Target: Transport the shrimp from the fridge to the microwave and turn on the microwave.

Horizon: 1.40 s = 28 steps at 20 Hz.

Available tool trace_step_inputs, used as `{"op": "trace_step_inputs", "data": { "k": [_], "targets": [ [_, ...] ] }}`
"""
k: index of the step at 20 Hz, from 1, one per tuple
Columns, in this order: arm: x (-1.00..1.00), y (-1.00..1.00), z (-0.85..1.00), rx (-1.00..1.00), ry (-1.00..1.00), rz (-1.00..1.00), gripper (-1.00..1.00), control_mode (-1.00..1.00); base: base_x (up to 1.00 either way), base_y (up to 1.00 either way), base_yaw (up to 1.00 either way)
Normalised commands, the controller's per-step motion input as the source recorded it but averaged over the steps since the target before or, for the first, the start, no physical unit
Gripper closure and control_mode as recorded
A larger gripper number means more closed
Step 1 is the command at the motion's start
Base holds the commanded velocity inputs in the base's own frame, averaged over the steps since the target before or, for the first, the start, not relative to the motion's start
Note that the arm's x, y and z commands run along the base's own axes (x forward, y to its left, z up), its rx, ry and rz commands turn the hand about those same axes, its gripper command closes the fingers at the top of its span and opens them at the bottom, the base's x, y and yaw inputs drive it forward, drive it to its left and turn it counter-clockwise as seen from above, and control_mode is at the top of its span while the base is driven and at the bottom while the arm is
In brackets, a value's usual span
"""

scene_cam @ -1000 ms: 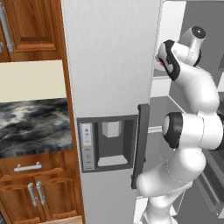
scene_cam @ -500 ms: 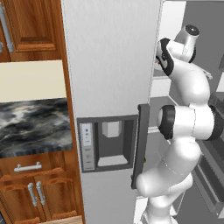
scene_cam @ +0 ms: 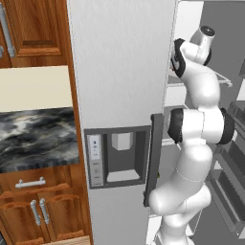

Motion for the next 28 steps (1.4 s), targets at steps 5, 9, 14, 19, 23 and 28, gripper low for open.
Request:
{"op": "trace_step_inputs", "data": {
  "k": [5,9,14,19,23,28],
  "targets": [
    [0.22,-0.09,-0.07,0.0,0.05,0.04,-1.0,-1.0,0.0,0.0,0.0],
    [0.17,-0.04,-0.06,0.0,0.02,0.04,-1.0,-1.0,0.0,0.0,0.0],
    [0.01,0.0,-0.09,0.0,0.0,0.04,-1.0,-1.0,0.0,0.0,0.0],
    [-0.09,0.0,-0.13,-0.04,0.0,0.03,-1.0,-1.0,0.0,0.0,0.0],
    [-0.1,0.0,-0.21,-0.06,0.0,0.0,-1.0,-1.0,0.0,0.0,0.0],
    [0.02,0.05,-0.27,-0.05,0.0,0.0,1.0,-1.0,0.0,0.0,0.0]
  ]
}}
